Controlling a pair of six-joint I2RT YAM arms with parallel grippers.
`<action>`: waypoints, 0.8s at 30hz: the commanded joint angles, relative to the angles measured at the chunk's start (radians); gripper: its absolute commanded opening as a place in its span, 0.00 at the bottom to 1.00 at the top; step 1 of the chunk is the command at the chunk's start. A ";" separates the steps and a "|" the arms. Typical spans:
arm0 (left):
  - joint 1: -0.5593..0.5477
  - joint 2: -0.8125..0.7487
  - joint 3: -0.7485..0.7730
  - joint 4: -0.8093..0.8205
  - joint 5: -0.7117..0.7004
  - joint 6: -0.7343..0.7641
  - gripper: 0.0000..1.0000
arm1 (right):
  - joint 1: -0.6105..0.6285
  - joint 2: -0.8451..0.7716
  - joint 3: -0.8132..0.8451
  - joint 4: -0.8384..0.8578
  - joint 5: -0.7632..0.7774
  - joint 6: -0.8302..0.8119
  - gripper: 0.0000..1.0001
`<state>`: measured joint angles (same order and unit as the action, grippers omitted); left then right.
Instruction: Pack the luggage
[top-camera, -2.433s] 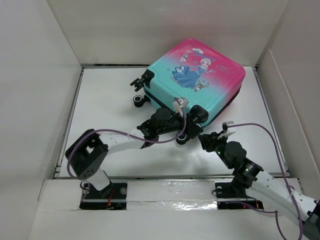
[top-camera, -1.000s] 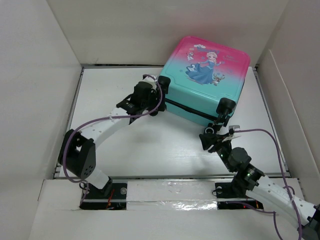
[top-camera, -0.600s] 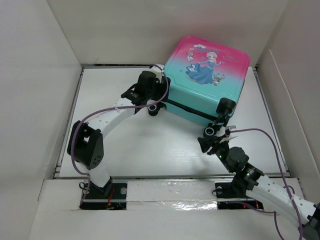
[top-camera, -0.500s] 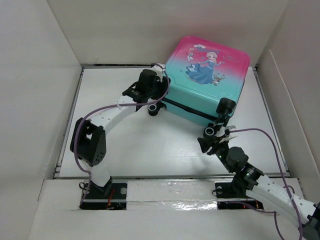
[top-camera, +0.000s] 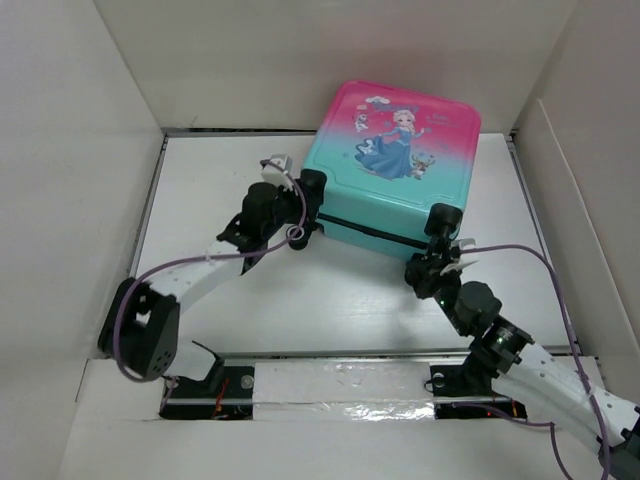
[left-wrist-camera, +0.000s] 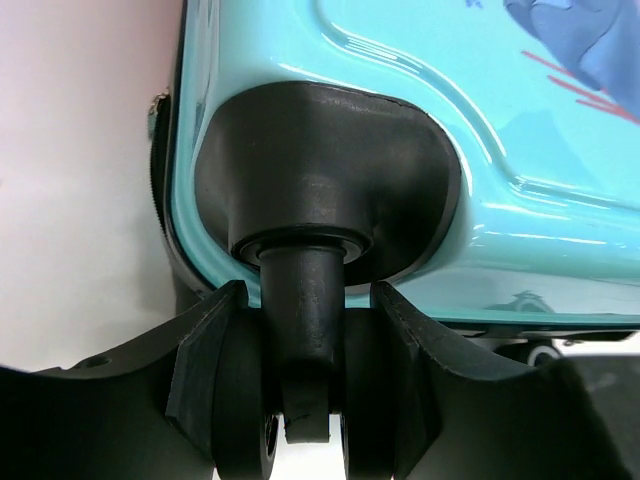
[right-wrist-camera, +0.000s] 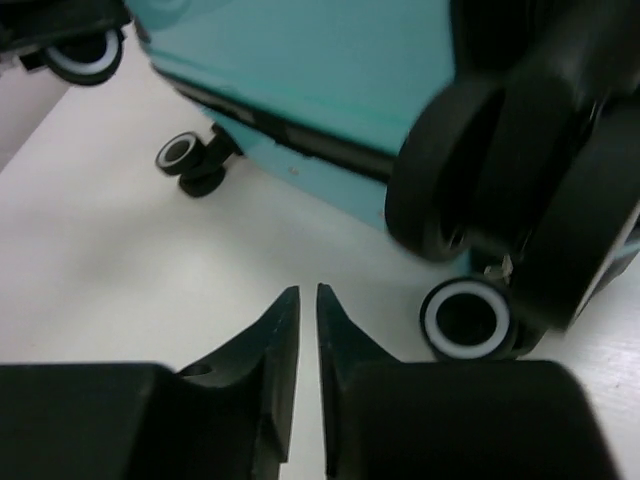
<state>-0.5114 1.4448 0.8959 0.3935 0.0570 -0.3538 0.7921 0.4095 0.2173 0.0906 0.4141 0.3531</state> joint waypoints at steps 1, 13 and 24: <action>0.025 -0.200 -0.161 0.001 -0.079 -0.108 0.00 | -0.036 0.093 0.076 0.082 -0.108 -0.120 0.13; -0.026 -0.428 -0.331 0.109 0.087 -0.273 0.00 | -0.036 0.155 -0.017 0.256 -0.221 -0.031 0.33; -0.026 -0.494 -0.311 0.145 0.144 -0.321 0.00 | 0.035 0.112 -0.145 0.233 0.124 0.145 0.35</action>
<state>-0.5217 1.0424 0.5652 0.4015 0.0616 -0.6750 0.8230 0.5423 0.0551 0.2916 0.4034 0.4335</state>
